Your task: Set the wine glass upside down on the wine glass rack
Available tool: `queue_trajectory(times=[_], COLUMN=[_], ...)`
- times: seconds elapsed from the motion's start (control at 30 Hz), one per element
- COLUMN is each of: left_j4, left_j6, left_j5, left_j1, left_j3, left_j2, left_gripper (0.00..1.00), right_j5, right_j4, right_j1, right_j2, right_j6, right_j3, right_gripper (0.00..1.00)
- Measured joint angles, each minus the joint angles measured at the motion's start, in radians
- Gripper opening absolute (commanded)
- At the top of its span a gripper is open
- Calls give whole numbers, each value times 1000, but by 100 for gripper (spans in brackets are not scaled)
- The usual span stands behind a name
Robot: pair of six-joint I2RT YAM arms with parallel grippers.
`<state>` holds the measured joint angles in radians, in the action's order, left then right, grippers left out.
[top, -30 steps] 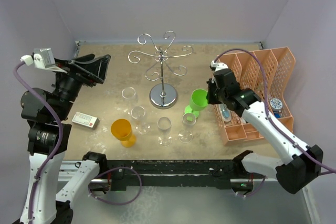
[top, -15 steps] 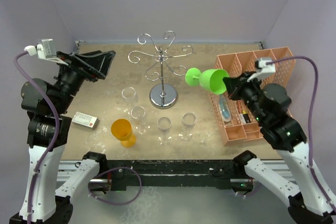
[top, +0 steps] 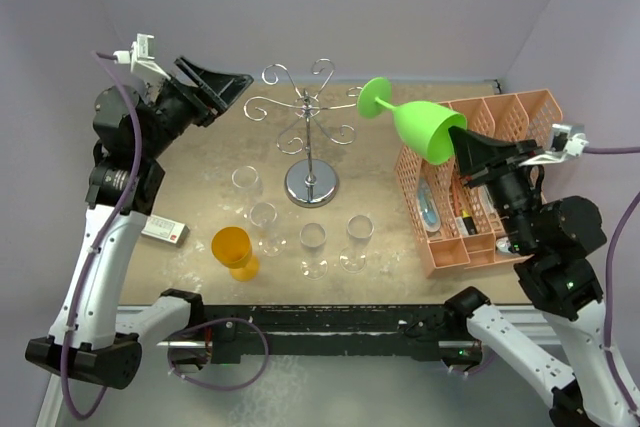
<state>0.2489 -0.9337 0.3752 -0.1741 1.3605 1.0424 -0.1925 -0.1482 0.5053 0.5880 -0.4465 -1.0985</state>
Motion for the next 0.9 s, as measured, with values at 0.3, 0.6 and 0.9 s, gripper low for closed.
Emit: queue_trajectory(times=[0.3,0.6,0.9], left_j4=[-231,-417,-483], left_j6=[-262,-365,-248], left_j5=[6,-24,-44], left_j1=[-36,-117,-251], left_j3=[-1,-14,-32], left_j2=[11,85,154], left_gripper=[67,67,67], right_j5=[-29,-14,51], right_j4=[266,385,404], right_j1=[0,0,0], right_j2=[97,232,287], right_j6=[-140,-284,-399], right_j3=[-6,-6,-8], right_gripper=[0,0,0])
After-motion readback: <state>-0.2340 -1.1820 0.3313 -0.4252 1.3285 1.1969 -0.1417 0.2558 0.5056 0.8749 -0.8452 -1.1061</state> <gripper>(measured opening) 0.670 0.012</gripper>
